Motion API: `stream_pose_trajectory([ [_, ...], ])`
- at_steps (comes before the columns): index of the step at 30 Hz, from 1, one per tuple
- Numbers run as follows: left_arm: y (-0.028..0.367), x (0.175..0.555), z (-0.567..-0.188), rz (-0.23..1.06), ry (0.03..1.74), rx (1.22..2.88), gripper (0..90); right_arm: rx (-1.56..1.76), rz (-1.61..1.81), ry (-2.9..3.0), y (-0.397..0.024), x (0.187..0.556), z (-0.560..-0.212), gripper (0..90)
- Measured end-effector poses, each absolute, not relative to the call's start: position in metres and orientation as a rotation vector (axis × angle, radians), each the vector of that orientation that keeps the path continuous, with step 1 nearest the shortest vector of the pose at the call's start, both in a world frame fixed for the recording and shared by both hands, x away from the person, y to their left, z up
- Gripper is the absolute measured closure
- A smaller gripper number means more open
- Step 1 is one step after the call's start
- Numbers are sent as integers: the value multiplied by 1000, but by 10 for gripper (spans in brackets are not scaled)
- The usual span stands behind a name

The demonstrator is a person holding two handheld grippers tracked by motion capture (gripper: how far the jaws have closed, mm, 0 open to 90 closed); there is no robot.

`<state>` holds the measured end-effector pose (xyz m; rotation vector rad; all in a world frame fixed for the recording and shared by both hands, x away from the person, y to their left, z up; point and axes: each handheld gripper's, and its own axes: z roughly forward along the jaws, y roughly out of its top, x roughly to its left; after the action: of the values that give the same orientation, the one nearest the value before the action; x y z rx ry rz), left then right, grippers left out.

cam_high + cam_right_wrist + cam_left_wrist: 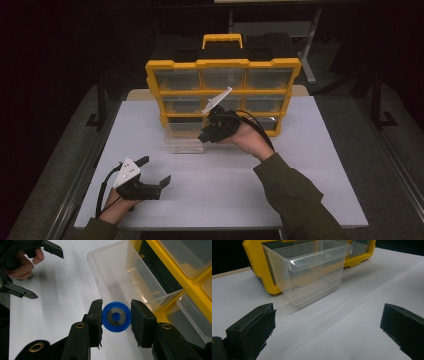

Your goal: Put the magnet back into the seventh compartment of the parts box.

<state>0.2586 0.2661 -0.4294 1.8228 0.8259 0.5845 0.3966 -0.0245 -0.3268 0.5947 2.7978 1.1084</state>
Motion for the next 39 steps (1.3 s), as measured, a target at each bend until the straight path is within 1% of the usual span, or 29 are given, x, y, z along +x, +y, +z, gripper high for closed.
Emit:
stream_pose_trajectory([
  [22,267,258,-429,581,826,1817,0,630,1106,2799,-7,415,-324,618],
  [39,267,258,-429,582,825,1814,0,601,1086,2814,14,431,-329,618],
])
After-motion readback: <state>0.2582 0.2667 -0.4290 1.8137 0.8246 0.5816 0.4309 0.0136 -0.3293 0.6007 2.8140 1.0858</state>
